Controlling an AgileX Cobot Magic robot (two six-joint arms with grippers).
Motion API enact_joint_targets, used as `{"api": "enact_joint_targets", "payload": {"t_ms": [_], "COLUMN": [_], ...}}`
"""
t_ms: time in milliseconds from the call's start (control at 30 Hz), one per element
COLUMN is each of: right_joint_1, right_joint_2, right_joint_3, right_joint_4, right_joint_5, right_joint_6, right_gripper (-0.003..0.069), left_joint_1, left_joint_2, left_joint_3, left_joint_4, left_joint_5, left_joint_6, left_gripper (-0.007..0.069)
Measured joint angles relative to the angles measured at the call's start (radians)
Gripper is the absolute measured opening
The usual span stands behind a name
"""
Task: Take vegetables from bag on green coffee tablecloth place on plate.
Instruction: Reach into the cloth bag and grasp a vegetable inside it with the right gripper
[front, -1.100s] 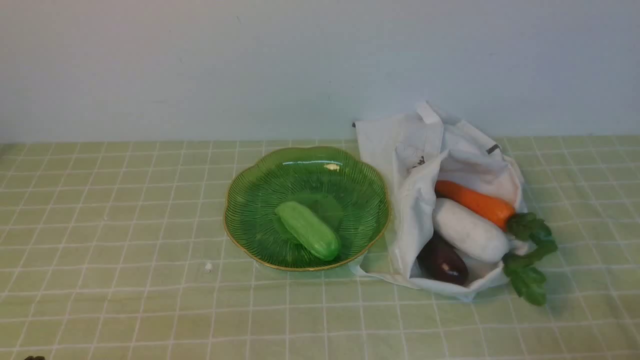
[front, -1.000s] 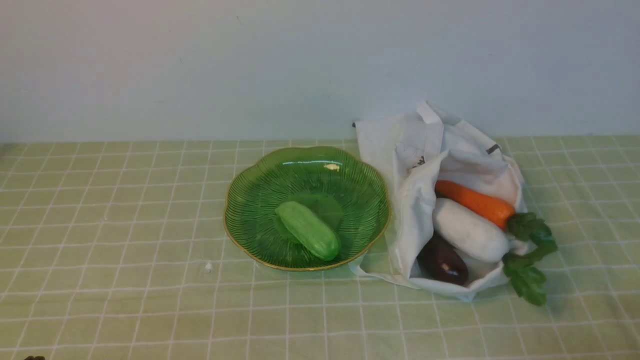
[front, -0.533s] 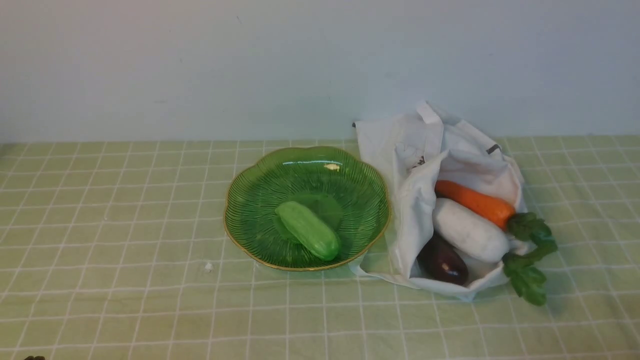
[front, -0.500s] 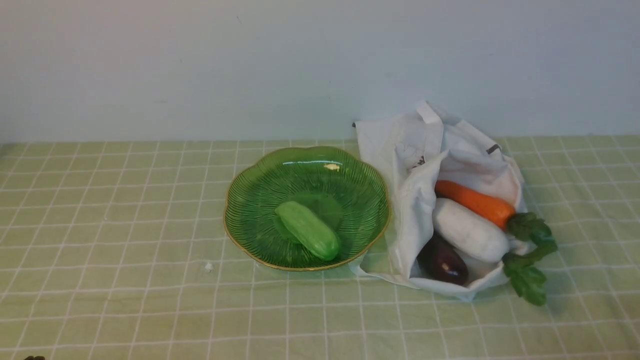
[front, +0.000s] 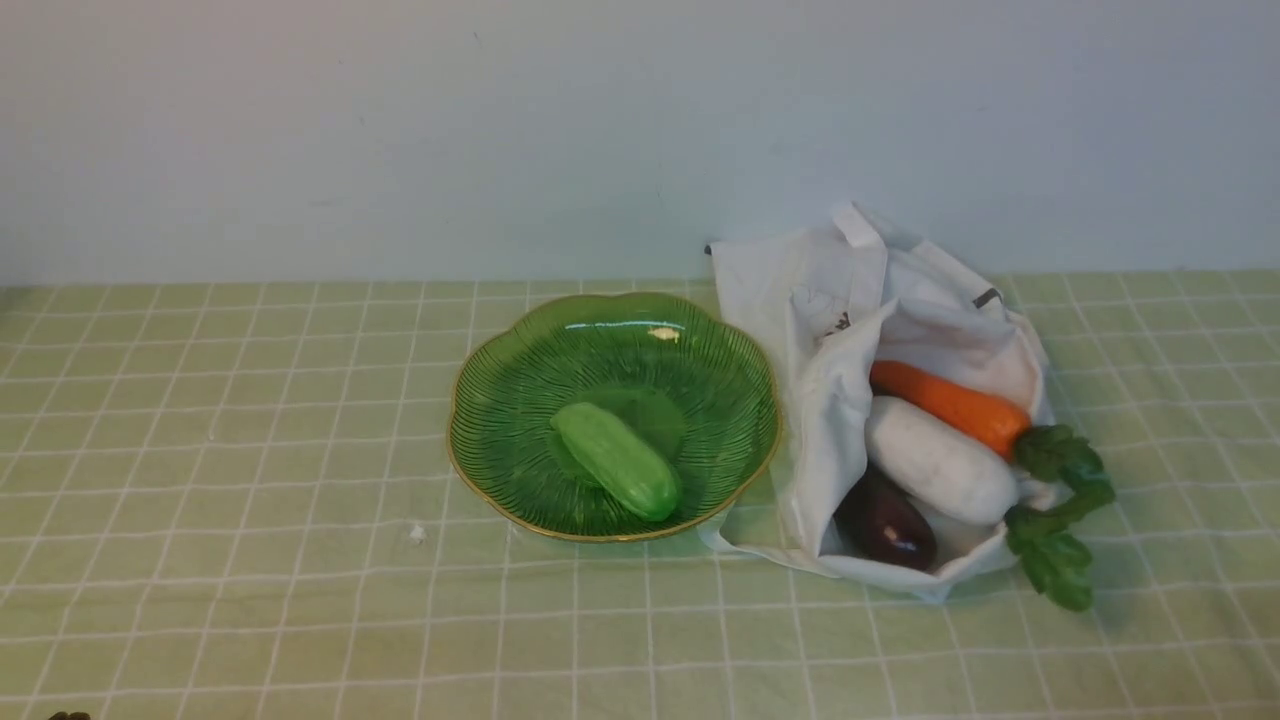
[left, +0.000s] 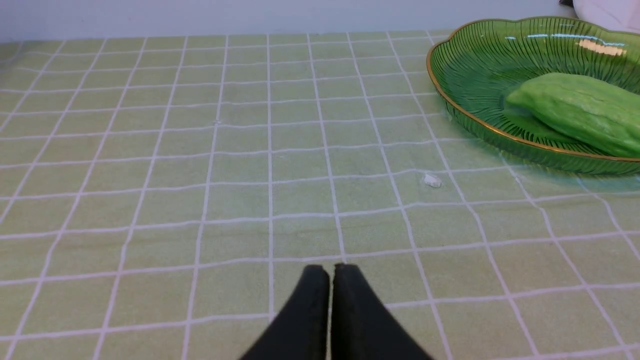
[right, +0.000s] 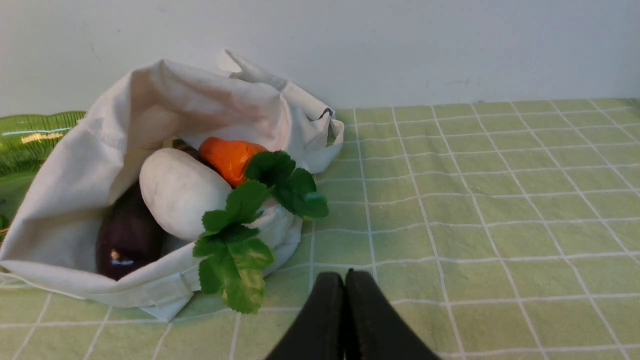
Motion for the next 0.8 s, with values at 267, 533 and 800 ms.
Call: {"api": "enact_joint_targets", "payload": {"t_ms": [267,533,800], "right_joint_1": [0.0,0.0,0.003], "right_joint_2": [0.0,0.0,0.0], "right_joint_3": [0.002,0.003,0.0], "right_joint_4": [0.026,0.373,0.446], "right_joint_5": [-0.03,-0.294,-0.199], "right_joint_6": [0.031,0.287,0.312], "right_gripper": [-0.0015,-0.0015,-0.0015], "left_joint_1": [0.0,0.0,0.0], "left_joint_2": [0.0,0.0,0.0], "left_joint_3": [0.0,0.0,0.0], "left_joint_4": [0.0,0.0,0.0], "left_joint_5": [0.0,0.0,0.0], "left_joint_6": [0.0,0.0,0.0], "left_gripper": [-0.0004,-0.0004,-0.0004]}}
